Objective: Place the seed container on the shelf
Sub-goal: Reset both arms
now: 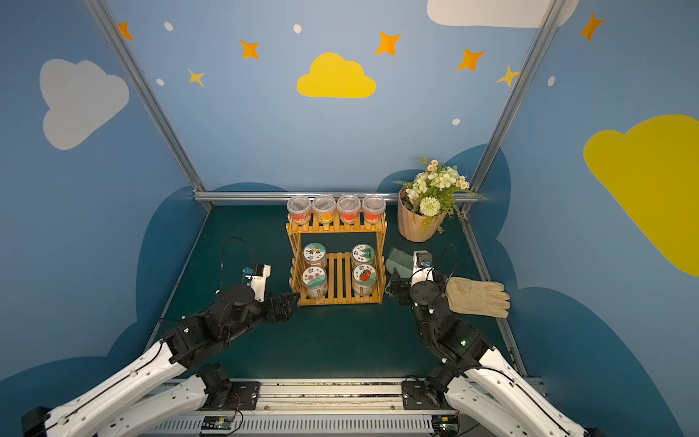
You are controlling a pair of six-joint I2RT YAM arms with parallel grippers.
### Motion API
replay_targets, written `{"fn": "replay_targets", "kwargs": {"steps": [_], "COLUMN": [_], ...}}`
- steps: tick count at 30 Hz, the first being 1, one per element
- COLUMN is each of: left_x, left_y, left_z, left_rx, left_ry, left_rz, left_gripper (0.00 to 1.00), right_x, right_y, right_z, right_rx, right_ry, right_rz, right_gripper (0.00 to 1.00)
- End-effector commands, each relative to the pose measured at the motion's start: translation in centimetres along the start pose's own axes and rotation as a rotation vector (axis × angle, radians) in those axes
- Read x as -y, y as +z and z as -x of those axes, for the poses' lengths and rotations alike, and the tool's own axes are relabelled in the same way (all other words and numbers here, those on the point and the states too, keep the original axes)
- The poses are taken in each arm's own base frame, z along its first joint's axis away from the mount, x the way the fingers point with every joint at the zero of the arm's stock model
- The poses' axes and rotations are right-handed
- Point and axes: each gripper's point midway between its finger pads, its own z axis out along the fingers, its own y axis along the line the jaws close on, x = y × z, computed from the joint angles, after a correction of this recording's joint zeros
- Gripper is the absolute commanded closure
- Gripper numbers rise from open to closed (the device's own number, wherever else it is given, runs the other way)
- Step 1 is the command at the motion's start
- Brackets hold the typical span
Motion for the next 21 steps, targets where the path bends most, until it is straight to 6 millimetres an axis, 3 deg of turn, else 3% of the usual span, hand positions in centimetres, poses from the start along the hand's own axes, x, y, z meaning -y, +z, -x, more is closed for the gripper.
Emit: {"fn": "replay_targets", "kwargs": {"steps": [1,4,9,15,21], "left_x": [-3.2,-7.5,-12.4,-17.1,-17.5], "left_y": [-0.2,0.4,0.4,0.5,2.9], "left_z": [2.3,4.2,6.8,6.5,5.4], "left_rx": [0.061,0.096,0.201,0.237,0.233], "left_ry": [0.045,-0.008,-0.070,-0.017,0.072], "left_rz": [0.120,0.283,0.410,0.574,0.534], "left_gripper": [0.00,0.00,0.00,0.00,0.00], "right_x": [3.1,6.4,10.2,9.0,8.2], "right_y": [2.9,5.8,8.3,10.7,12.7], "right_z": [-2.1,-5.3,-7.8,-9.0,-9.8], "right_rx": [-0.070,-0.197,-0.290,-0.298,-0.310], "right_ry": [0.047,0.215,0.261,0.115,0.027], "right_rz": [-0.094,-0.157,-0.288,-0.204,-0.152], "right_gripper": [0.02,0.02,0.02,0.02,0.02]}}
